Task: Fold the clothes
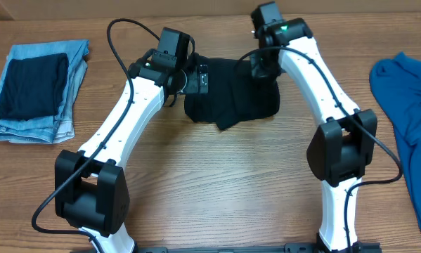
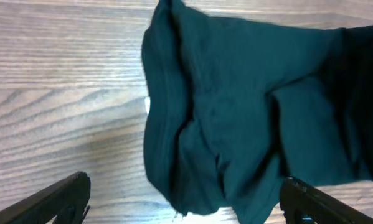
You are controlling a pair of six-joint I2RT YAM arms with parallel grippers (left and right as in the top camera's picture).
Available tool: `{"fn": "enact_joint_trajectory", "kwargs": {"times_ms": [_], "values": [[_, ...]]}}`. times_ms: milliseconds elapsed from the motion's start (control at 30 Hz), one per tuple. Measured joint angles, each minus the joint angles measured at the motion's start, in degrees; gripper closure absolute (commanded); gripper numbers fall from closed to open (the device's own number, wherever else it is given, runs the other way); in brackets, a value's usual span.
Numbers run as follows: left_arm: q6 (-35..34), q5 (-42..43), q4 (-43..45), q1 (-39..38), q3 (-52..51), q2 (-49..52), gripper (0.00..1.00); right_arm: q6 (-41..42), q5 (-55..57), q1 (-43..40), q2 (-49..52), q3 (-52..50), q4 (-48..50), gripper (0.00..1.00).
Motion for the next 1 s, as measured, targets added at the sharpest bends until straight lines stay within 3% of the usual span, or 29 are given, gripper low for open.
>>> {"fn": "enact_joint_trajectory", "kwargs": {"times_ms": [133,500,1000], "values": [[1.62,-1.88,0.00,0.00,0.00,0.00,0.96,-0.42,1.57,3.85,-1.01,0.81,-0.50,0.96],[2.34,-17.16,-3.96,0.55,0.00,0.00,0.96,-1.75,5.55,8.09,-1.07,0.87,-0.50,0.96],[-0.33,-20.11,-5.95,6.45,0.00,0.00,0.96,-3.39,25.66,10.27,-1.07,0.87,-2.97,0.96]]}}
